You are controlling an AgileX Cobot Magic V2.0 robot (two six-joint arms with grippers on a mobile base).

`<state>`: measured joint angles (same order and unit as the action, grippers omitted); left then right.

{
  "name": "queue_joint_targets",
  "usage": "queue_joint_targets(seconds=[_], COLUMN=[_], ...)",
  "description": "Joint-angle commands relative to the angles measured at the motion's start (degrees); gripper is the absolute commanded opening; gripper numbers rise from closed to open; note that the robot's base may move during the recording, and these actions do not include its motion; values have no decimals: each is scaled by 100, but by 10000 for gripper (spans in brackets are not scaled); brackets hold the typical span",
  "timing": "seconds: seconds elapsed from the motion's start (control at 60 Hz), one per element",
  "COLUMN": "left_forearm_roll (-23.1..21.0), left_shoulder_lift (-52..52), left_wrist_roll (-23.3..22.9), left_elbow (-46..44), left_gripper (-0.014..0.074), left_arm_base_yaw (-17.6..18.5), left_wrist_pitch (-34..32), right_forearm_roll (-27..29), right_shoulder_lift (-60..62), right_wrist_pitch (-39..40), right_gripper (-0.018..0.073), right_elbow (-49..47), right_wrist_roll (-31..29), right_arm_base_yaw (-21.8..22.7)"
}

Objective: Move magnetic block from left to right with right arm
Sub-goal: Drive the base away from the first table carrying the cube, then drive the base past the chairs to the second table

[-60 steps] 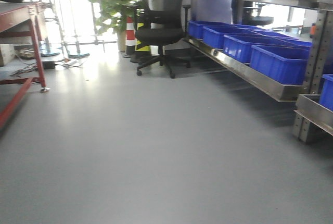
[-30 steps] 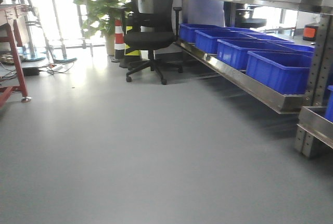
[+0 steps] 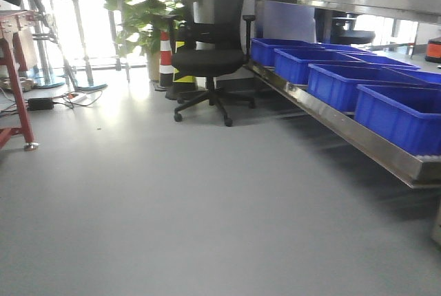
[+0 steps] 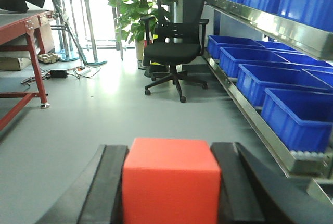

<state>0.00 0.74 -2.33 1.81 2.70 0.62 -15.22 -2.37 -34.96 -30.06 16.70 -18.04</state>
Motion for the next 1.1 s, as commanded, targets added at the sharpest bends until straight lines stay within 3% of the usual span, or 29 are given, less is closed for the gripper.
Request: queue_joint_targets(seconds=[0.0, 1.084], left_forearm_roll=[0, 0], left_shoulder_lift=[84, 84], left_wrist_roll=[-38, -38], left_elbow=[48, 48], left_gripper=[-116, -116], left_arm_base_yaw=[-11, -22], left_wrist_pitch=[-540, -540], right_forearm_roll=[-153, -153], right_shoulder_lift=[-95, -95], right_wrist_pitch=[507, 507], right_gripper=[171, 171], right_elbow=[-156, -156], right_wrist_roll=[-44, -44], right_arm_base_yaw=[-5, -5])
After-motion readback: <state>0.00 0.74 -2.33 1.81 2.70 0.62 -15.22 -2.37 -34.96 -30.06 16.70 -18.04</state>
